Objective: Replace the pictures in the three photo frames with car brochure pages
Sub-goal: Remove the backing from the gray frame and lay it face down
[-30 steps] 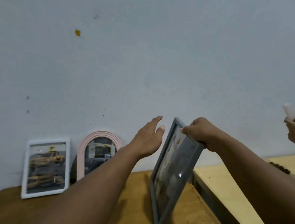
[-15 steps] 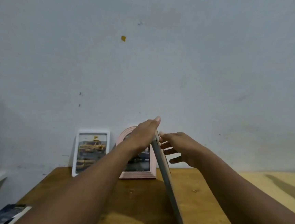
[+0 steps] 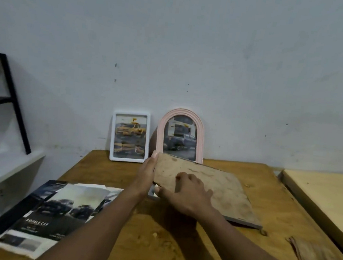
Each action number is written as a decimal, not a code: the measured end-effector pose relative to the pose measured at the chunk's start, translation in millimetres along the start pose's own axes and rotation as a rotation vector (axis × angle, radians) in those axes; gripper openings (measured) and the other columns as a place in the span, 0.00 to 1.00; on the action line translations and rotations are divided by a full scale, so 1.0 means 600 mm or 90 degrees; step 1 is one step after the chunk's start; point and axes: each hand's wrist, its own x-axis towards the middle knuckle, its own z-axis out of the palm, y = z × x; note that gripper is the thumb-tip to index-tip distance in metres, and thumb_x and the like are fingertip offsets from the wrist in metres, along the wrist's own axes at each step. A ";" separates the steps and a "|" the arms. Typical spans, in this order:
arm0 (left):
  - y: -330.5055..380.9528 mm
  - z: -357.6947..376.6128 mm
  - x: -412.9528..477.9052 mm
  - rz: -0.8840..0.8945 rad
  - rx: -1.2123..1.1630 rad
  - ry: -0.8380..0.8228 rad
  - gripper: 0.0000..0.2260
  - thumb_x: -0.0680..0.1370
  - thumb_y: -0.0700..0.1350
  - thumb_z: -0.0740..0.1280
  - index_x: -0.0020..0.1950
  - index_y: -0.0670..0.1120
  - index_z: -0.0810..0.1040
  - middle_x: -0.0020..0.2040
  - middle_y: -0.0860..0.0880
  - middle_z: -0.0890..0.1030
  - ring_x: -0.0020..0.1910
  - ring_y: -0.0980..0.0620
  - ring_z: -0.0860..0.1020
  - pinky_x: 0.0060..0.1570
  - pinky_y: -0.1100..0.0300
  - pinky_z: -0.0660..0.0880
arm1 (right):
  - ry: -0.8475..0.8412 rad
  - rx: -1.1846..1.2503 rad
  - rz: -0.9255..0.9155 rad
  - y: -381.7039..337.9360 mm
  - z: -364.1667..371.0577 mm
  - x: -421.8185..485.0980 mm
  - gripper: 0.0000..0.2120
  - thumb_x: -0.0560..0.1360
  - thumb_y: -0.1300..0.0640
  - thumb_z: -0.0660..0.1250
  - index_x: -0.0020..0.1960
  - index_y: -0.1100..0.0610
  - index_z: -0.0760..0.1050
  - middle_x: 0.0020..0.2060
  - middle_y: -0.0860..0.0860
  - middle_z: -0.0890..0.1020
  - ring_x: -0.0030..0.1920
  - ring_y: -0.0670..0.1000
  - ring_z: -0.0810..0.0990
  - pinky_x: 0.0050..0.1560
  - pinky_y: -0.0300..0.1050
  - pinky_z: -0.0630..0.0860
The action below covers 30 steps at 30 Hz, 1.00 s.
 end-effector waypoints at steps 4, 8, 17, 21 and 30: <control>-0.052 -0.002 0.001 -0.033 0.003 0.000 0.22 0.77 0.72 0.54 0.55 0.60 0.78 0.51 0.57 0.83 0.49 0.62 0.82 0.48 0.61 0.79 | 0.009 -0.082 -0.012 0.016 0.031 0.012 0.43 0.64 0.19 0.53 0.68 0.46 0.66 0.69 0.52 0.71 0.69 0.58 0.67 0.66 0.72 0.61; -0.085 -0.003 0.010 -0.077 0.063 -0.013 0.29 0.68 0.81 0.51 0.61 0.69 0.73 0.63 0.56 0.79 0.67 0.50 0.75 0.70 0.43 0.70 | 0.003 -0.163 -0.070 0.028 0.046 0.020 0.35 0.70 0.25 0.58 0.67 0.48 0.67 0.64 0.52 0.76 0.61 0.56 0.74 0.60 0.58 0.74; -0.098 0.008 0.017 -0.026 0.095 0.035 0.42 0.70 0.80 0.49 0.79 0.60 0.62 0.73 0.55 0.71 0.72 0.49 0.69 0.72 0.42 0.66 | -0.041 -0.372 -0.198 0.019 0.009 0.037 0.35 0.75 0.27 0.55 0.67 0.54 0.69 0.55 0.55 0.79 0.48 0.54 0.78 0.47 0.49 0.77; -0.122 0.000 0.035 -0.022 0.081 0.020 0.43 0.67 0.83 0.51 0.78 0.64 0.61 0.77 0.53 0.69 0.75 0.49 0.68 0.73 0.41 0.65 | -0.104 -0.448 -0.322 -0.010 -0.011 0.025 0.24 0.82 0.40 0.54 0.66 0.58 0.70 0.54 0.56 0.79 0.41 0.52 0.73 0.41 0.48 0.72; -0.104 -0.007 0.027 -0.043 0.020 -0.002 0.32 0.72 0.79 0.50 0.73 0.67 0.61 0.69 0.53 0.76 0.70 0.51 0.72 0.74 0.44 0.64 | -0.127 -0.588 -0.472 -0.041 -0.003 0.033 0.17 0.80 0.53 0.64 0.65 0.61 0.74 0.57 0.55 0.80 0.47 0.53 0.80 0.38 0.45 0.72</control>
